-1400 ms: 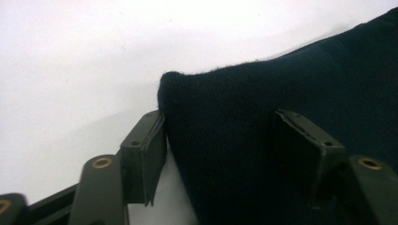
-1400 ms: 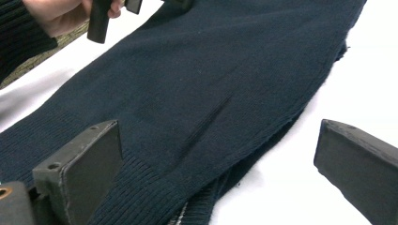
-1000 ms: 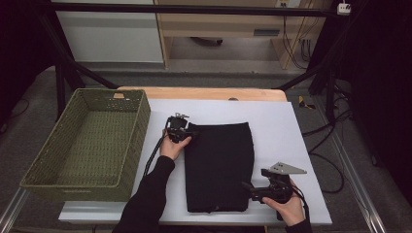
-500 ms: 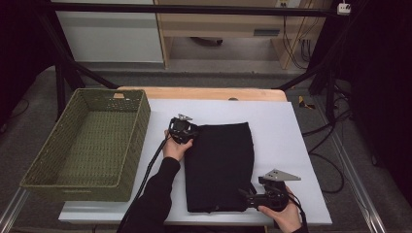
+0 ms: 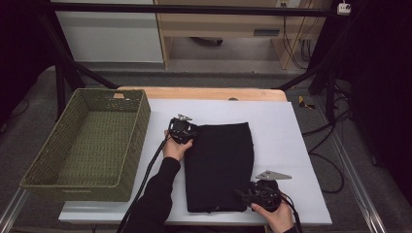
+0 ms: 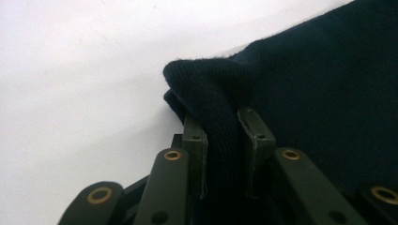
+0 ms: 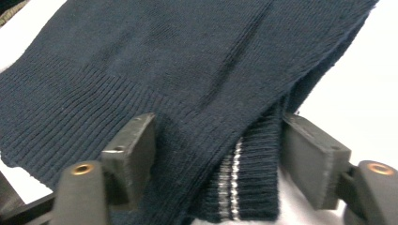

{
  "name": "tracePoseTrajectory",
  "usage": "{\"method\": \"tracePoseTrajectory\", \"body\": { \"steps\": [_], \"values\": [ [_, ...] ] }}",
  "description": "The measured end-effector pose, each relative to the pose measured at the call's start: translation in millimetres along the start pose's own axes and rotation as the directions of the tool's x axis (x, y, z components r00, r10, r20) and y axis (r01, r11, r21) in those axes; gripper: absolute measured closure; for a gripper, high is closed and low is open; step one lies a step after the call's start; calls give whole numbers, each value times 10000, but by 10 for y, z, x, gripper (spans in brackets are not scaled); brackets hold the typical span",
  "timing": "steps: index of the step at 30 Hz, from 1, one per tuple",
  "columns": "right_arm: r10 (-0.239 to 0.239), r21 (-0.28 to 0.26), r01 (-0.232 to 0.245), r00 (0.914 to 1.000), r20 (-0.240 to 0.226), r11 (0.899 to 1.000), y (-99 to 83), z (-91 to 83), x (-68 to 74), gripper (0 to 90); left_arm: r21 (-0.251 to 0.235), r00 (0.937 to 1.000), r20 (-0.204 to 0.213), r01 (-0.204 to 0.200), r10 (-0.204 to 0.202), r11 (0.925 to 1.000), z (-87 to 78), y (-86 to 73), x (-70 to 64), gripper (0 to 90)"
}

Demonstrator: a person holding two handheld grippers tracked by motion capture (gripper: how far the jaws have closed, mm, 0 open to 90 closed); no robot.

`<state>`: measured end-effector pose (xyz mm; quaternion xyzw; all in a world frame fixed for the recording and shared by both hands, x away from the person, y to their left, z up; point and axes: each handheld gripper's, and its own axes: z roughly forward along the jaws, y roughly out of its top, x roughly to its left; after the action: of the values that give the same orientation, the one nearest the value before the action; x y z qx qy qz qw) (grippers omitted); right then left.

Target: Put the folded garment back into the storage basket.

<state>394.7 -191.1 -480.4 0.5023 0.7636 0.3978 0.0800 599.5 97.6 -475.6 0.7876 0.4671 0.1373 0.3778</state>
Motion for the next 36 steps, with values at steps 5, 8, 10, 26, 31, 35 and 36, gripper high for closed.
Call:
{"method": "tracePoseTrajectory", "body": {
  "steps": [5,8,10,26,31,35,36],
  "values": [
    [204,233,-205,9998,31,9995,18,8,41,432,0,9992,199,354,-354,9994,-8,11,29,771],
    [301,396,-302,9995,28,9988,32,8,51,465,-41,9979,407,505,-503,9987,-10,13,57,779],
    [386,489,-390,9992,79,9980,46,16,60,488,-45,9967,518,620,-617,9981,-10,13,75,779],
    [934,528,-946,9953,250,9941,75,38,58,573,-95,9948,815,617,-607,9981,-16,15,108,781],
    [1005,514,-1008,9949,84,9936,69,37,45,663,-449,9961,708,552,-519,9975,-76,49,47,816],
    [1119,502,-1112,9937,-111,9925,67,29,21,691,-674,9935,939,714,-649,9952,-151,84,53,819],
    [1130,491,-1121,9935,-159,9925,67,25,13,696,-743,9930,1000,709,-633,9947,-173,94,50,819]
  ]
}}
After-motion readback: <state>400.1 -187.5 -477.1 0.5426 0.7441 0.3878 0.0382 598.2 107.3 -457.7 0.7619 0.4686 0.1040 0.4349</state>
